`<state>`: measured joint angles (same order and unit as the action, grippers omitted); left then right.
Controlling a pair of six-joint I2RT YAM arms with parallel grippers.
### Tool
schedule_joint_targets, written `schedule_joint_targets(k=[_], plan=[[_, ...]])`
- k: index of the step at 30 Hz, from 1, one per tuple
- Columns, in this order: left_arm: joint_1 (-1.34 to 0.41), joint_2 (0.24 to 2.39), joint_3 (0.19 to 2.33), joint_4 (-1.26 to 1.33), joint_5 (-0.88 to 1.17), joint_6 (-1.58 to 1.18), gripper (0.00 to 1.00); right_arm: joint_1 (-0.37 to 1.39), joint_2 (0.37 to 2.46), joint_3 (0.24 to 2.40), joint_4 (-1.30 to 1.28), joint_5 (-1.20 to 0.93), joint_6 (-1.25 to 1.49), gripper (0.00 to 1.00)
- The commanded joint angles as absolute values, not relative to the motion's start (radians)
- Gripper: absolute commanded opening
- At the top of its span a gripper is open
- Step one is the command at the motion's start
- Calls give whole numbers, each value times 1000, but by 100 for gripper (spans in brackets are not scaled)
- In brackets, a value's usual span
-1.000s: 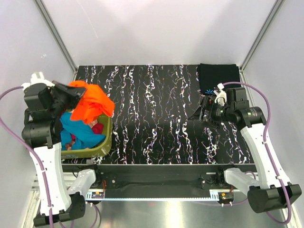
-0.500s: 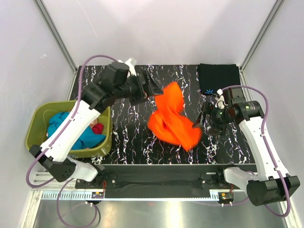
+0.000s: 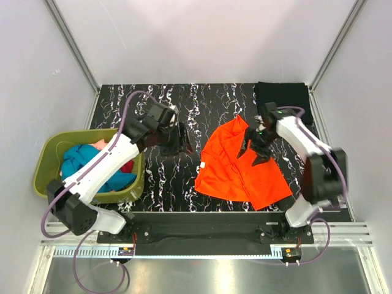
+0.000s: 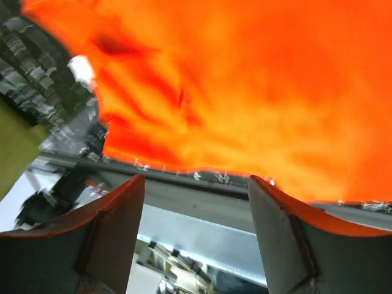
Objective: Fold and stack the t-shirts
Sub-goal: Move the tshirt to the center of the board
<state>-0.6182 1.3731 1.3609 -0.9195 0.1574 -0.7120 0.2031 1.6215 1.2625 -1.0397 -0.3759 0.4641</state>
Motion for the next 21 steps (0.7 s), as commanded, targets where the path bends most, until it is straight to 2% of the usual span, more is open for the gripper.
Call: schedule_joint_targets(k=[1,3,7,12,21], plan=[[-609,1422,1347,-870,202,-617,68,275,1799,1388,-974,-314,459,76],[-603,1492,1351,-842,247,-585,85,284,1859,1417,-959,-296,465,75],[-594,1695,1439,-870,302,-551,88,293,1908,1479,-978,-220,446,76],[-571,1880,1511,-795,324,-577,81,291,1875,1433,-997,-75,411,78],[-512,2101,1623,-622,388,-595,63,293,1855,1354,-937,-153,379,76]])
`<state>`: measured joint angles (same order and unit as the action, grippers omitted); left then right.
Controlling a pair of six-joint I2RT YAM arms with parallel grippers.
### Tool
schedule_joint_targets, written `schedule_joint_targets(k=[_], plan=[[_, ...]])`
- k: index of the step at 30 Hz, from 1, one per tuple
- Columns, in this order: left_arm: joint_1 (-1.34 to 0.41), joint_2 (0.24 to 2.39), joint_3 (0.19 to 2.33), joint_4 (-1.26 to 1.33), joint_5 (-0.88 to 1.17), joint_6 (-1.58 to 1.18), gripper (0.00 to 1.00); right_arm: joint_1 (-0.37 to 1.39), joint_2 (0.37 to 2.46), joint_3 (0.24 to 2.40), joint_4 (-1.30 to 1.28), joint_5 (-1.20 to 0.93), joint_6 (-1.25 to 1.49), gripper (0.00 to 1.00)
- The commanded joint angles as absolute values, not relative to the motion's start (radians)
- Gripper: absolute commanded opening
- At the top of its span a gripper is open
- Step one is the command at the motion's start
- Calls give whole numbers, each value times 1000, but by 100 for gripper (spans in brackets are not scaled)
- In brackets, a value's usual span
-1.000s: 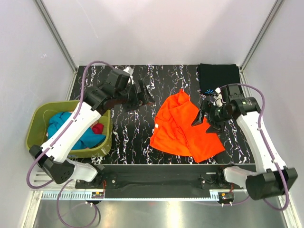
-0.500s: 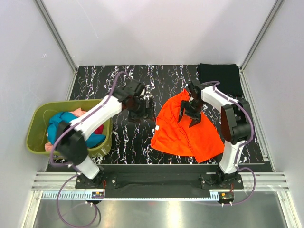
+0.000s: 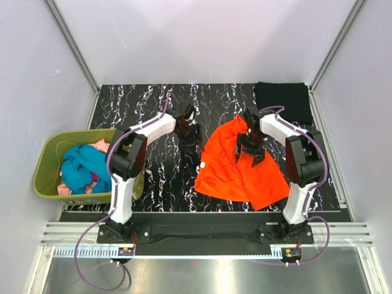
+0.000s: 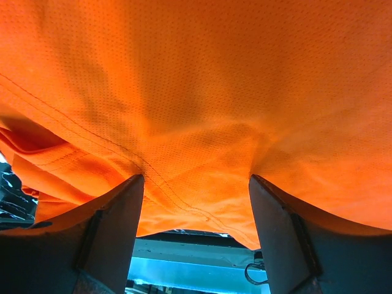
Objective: Fold and stack the t-shirts
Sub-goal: Move the tshirt to the center of the board, then flatten the tshirt out
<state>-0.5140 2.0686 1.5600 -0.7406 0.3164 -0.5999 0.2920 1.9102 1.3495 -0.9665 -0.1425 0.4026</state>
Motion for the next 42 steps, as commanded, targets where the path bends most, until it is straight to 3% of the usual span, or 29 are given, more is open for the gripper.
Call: schedule_joint_targets(k=[1,5,11,13,17,21,22,24,27,35,39,41,42], plan=[[-512,2130,1629,-605,408,-607,63,291,1861,1362,-934,-159,374,76],[-517,2199,1657,-545,485,-666,61,299,1899,1409,-930,-181,374,74],[-520,2289,1717,-601,509,-661,45,313,1948,1460,-959,-152,350,66],[-520,2289,1713,-612,514,-649,32,330,1944,1468,-960,-140,344,68],[-518,2235,1675,-617,473,-617,24,365,1959,1494,-948,-153,328,76],[-517,2191,1652,-637,451,-594,18,413,2038,1543,-983,-78,324,74],[-517,2177,1646,-640,453,-591,16,419,2048,1548,-992,-54,324,72],[-517,2160,1634,-641,445,-586,12,420,2065,1548,-1003,30,336,56],[-517,2115,1614,-644,431,-584,7,422,2043,1520,-1000,132,351,5],[-486,1896,1480,-664,301,-577,0,420,1787,1506,-1078,120,373,6],[-466,1787,1382,-663,253,-569,0,420,1691,1395,-1030,37,377,12],[-466,1758,1365,-669,233,-566,0,417,1669,1342,-1016,6,388,0],[-466,1735,1350,-667,230,-566,0,419,1663,1330,-1002,3,390,0]])
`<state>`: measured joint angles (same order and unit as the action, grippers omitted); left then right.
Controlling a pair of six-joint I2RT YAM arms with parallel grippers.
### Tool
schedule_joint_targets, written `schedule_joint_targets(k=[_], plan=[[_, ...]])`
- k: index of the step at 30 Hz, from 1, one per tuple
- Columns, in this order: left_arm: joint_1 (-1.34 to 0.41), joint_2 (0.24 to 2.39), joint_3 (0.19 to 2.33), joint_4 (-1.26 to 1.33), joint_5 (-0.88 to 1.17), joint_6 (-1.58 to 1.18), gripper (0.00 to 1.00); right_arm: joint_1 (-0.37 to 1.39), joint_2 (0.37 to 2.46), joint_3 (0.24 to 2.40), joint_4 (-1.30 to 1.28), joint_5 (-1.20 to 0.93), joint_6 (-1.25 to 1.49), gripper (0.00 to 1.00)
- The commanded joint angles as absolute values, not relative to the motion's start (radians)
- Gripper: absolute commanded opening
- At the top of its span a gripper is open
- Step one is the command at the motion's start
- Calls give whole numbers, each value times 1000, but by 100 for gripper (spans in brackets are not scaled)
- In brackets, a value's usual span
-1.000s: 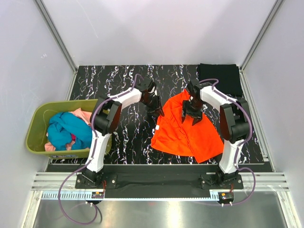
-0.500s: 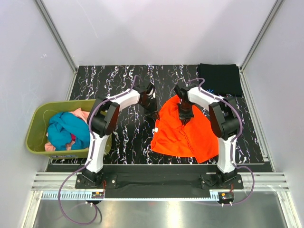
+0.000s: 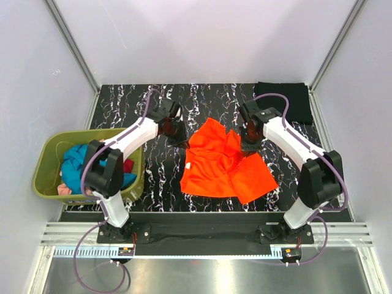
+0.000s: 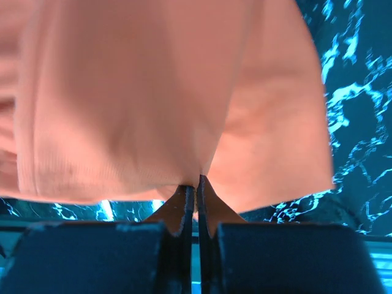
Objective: Fold and stack the t-shirts
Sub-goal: Flatten the tshirt out
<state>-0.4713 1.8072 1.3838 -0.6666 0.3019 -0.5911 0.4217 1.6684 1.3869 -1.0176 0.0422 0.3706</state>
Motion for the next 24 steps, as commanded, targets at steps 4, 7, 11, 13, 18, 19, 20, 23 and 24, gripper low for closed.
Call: schedule_joint_targets(k=[4,7,11,13,18,19,20,23,24], plan=[[-468,1701,1365,-704,195,-565,0,411,1614,1296,-1006,85,446,0],[-462,1672,1417,-742,99,-529,0,303,1553,1301,-1008,91,462,0],[-420,1677,1498,-802,22,-515,0,134,1538,1370,-1005,158,446,0],[-378,1692,1534,-827,3,-515,0,48,1569,1452,-993,181,436,0],[-262,1842,1789,-905,-28,-499,37,-80,1820,1787,-1021,195,402,42],[-255,1868,1833,-941,-20,-486,62,-90,1910,1851,-1049,196,376,52],[-253,1897,1877,-966,-32,-476,78,-91,1955,1923,-1151,204,364,59],[-276,1950,1974,-1043,-46,-437,94,-86,2000,2025,-1230,158,344,72],[-285,1927,1933,-1046,-70,-434,96,-81,1978,1949,-1218,146,344,74]])
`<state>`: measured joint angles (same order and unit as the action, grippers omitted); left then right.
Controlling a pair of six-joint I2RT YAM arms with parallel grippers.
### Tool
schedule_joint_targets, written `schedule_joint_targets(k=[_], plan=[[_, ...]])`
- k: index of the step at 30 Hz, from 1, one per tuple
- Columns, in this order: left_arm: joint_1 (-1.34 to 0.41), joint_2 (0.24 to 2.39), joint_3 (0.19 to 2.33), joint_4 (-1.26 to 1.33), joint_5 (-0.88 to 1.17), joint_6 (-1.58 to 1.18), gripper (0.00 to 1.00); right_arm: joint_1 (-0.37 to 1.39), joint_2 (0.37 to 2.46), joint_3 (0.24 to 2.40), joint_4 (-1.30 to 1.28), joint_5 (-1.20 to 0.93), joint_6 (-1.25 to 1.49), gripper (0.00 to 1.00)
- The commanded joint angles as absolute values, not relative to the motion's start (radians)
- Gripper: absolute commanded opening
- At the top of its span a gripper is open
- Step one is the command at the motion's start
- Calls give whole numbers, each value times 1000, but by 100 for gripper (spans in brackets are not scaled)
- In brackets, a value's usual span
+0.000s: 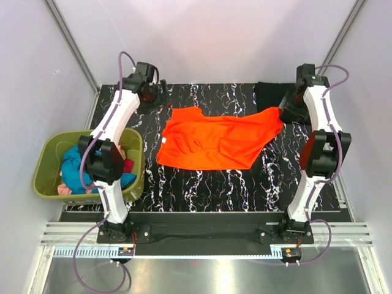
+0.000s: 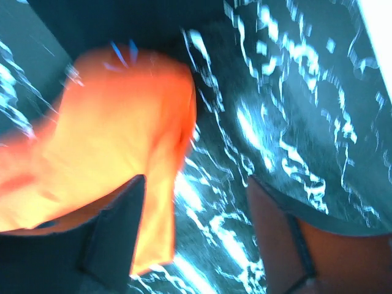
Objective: Fold and stack the t-shirts
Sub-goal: Flatten the tshirt out
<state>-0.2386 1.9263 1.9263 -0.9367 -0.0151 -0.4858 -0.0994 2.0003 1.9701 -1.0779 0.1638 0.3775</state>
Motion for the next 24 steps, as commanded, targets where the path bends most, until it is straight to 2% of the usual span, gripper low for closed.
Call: schedule_joint_targets(k=[1,3,5,6,7,10,11,14,15,17,24], plan=[[-297,1910,1895,-1042,-84,-434,97,-77,1909,1897,-1201,140,345,78],[-337,1817,1801,-1014,-107,-439,94,-32,1826,1733,-1138,162,336,79],[-371,1741,1637,-944,-95,-448,86,59,1723,1637,-1080,195,328,78],[-383,1676,1527,-883,-62,-454,80,122,1677,1555,-1012,148,330,74],[-383,1645,1484,-858,-39,-459,80,123,1663,1511,-1011,108,334,74],[-384,1594,1384,-793,30,-477,63,221,1721,1445,-873,-30,394,51],[-383,1592,1370,-801,32,-480,56,245,1758,1459,-856,-52,409,49],[-383,1612,1382,-815,32,-476,56,343,1931,1593,-857,-63,413,56],[-383,1618,1390,-813,32,-472,55,362,1974,1674,-862,-63,411,63],[-383,1652,1425,-822,34,-468,55,396,2103,1770,-915,-42,426,66],[-374,1831,1558,-861,-54,-476,59,433,2356,2136,-1043,17,446,66]])
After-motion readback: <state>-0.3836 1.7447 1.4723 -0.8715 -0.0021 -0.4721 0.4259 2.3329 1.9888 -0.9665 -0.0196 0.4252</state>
